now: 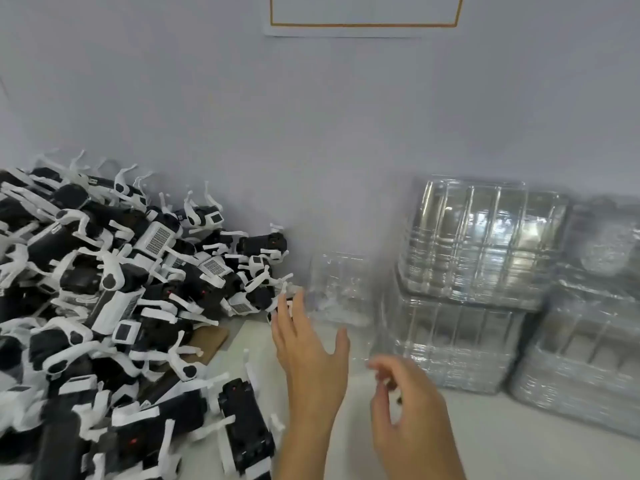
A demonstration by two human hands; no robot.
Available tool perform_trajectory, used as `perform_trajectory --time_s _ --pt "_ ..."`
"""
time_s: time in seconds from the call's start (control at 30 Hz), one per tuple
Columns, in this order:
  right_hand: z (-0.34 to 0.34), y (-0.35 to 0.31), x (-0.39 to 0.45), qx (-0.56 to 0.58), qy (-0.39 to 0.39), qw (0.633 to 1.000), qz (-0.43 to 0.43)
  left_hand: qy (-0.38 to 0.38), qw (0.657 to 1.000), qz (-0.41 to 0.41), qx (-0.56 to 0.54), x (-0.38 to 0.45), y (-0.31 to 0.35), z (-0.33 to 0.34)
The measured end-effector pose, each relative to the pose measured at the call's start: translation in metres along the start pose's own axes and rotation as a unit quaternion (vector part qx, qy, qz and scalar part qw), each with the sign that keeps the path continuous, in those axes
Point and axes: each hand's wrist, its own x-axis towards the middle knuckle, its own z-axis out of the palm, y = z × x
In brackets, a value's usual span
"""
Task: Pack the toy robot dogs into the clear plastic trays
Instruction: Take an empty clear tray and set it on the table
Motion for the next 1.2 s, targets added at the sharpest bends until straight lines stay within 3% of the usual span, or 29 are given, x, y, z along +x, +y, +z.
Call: perform_trajectory --time_s 0.13,0.27,0.47,0.67,0.83,1.0,1.1,1.2 --pt "0.002 -0.005 0.05 -0.118 -0.055 0.986 -0.106 -0.005 0.993 -0.068 -0.099 0.008 -0.016 -0.002" --pt "0.023 0.001 0.072 -0.268 -0.161 0.946 -0.083 -0.014 0.99 -0.097 -0.105 0.009 -0.029 0.001" --pt "0.039 0.0 0.09 -0.311 -0.14 0.936 -0.088 -0.005 0.985 -0.105 -0.135 0.013 -0.036 0.006" --pt "0.039 -0.006 0.097 -0.235 -0.14 0.96 -0.067 0.018 0.974 -0.12 -0.194 0.015 -0.032 0.007" --pt "0.021 -0.021 0.097 -0.166 -0.084 0.978 -0.093 0.065 0.963 -0.146 -0.219 0.014 -0.033 0.008" --pt "-0.009 -0.036 0.081 -0.107 -0.039 0.984 -0.138 0.034 0.97 -0.128 -0.204 0.015 -0.039 0.012" --pt "-0.034 -0.037 0.072 -0.036 -0.055 0.99 -0.122 0.029 0.978 -0.108 -0.178 0.017 -0.041 0.012" --pt "-0.063 -0.036 0.057 0.003 -0.087 0.992 -0.094 0.076 0.974 -0.098 -0.188 0.019 -0.039 0.01"
